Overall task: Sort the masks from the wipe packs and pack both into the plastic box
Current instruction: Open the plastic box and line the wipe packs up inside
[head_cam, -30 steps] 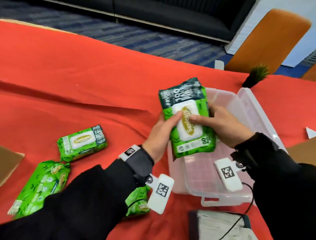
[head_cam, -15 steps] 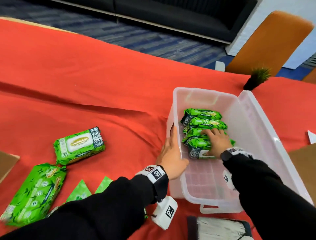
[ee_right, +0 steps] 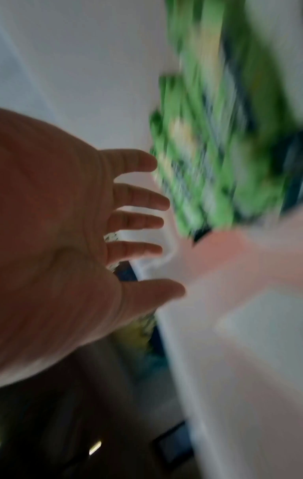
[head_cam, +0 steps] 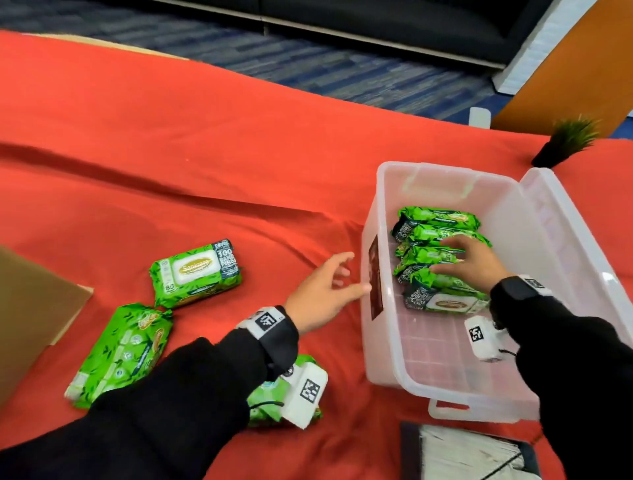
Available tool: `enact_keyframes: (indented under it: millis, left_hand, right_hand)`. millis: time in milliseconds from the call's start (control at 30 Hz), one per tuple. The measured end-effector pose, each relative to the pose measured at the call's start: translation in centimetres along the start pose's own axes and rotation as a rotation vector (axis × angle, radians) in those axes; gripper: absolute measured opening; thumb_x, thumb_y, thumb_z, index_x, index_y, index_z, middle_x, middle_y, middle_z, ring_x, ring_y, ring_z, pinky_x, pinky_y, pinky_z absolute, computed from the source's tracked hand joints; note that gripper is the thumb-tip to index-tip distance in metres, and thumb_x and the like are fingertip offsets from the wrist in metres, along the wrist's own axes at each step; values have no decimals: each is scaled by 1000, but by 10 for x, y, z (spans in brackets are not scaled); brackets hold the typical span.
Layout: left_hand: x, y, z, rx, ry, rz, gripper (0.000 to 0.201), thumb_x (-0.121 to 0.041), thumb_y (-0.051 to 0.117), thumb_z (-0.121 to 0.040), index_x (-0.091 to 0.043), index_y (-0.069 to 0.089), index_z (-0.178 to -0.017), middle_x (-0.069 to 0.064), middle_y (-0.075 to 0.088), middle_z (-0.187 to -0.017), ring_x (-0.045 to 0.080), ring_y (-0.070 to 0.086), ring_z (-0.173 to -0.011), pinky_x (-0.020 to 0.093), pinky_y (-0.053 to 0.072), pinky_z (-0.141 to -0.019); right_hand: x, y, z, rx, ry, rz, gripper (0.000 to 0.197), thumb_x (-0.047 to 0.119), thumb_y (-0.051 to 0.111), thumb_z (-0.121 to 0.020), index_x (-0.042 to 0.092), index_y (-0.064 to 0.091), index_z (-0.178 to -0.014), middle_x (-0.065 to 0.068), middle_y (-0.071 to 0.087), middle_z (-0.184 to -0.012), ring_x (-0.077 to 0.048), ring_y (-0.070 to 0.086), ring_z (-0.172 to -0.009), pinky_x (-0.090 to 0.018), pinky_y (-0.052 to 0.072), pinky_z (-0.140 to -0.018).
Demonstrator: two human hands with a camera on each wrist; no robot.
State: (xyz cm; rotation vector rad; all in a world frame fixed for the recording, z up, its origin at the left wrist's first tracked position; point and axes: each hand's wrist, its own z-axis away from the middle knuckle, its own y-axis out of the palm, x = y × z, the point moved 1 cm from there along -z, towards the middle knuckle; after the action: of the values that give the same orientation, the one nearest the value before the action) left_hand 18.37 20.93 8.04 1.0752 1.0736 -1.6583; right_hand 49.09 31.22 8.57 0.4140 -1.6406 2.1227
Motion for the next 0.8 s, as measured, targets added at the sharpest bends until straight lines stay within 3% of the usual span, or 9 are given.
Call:
enact_keyframes:
  millis: [67, 100, 233, 300, 367, 467, 533, 667, 800]
  left_hand:
    - [22, -49, 16, -45, -52, -69, 50, -31, 82, -82, -21, 65, -128, 2, 67, -117, 19, 65, -107, 29, 49, -98]
    - [35, -73, 24, -83, -78, -100, 46, -31, 83, -78, -18, 69, -120, 2, 70, -114, 17, 66, -105, 30, 50, -98]
    - [93, -173, 76, -315, -266, -347, 40, -33, 84, -76, -21, 69, -111, 3, 72, -109, 19, 67, -97, 27, 45, -82]
    - [129, -211, 103, -400, -387, -569, 46, -37, 82, -80, -23, 65, -120, 8, 68, -115, 26, 64, -105, 30, 44, -83]
    - [160, -233, 130, -446, -527, -781, 70, -56, 79, -74, -31, 53, -134, 12, 57, -131, 33, 54, -123, 40, 43, -102]
    - [194, -239, 155, -440, -704, -897, 111, -69, 81, -64, -33, 25, -154, 16, 34, -154, 41, 38, -139, 52, 38, -111]
    - [207, -233, 166, -415, -775, -849, 131, -71, 83, -60, -30, 8, -159, 19, 24, -161, 43, 32, -144, 57, 35, -112]
    - [217, -225, 170, -444, -779, -836, 143, -66, 88, -58, -29, -5, -160, 21, 21, -163, 44, 31, -145, 60, 34, -113]
    - [205, -234, 163, -468, -778, -704, 141, -61, 89, -48, -33, 7, -159, 19, 28, -160, 41, 34, -144, 59, 33, -114]
  right_hand:
    - [50, -11, 19, -65, -83, -299, 43, 27, 86, -78, 17, 68, -116, -10, 68, -119, -8, 67, -88, -24, 51, -71]
    - [77, -16, 34, -79, -144, -410, 32, 21, 82, -84, 16, 69, -113, -13, 70, -116, -3, 65, -81, -19, 50, -69]
    - [184, 4, 112, 202, -469, -718, 29, 20, 77, -82, 14, 70, -110, -20, 70, -108, -19, 66, -98, -33, 53, -92]
    - [211, 48, 137, 378, -553, -623, 31, 21, 81, -81, 16, 70, -109, -10, 72, -104, -17, 67, -95, -33, 54, -91]
    - [223, 111, 152, 499, -570, -432, 37, 26, 87, -79, 20, 69, -112, 1, 73, -106, -14, 66, -95, -38, 55, -93]
    - [210, 213, 165, 615, -468, 70, 84, 55, 87, -70, 25, 51, -140, 0, 57, -137, -22, 54, -124, -41, 44, -106]
    - [190, 259, 171, 587, -404, 367, 110, 66, 85, -60, 34, 32, -151, -1, 46, -147, -30, 46, -133, -45, 39, -107]
    - [167, 280, 156, 523, -346, 391, 106, 52, 88, -57, 47, 29, -145, 1, 54, -138, -27, 55, -126, -43, 42, -100]
    - [157, 251, 126, 387, -207, 438, 93, 39, 82, -69, 45, 32, -147, -1, 46, -147, -27, 47, -133, -44, 42, -106]
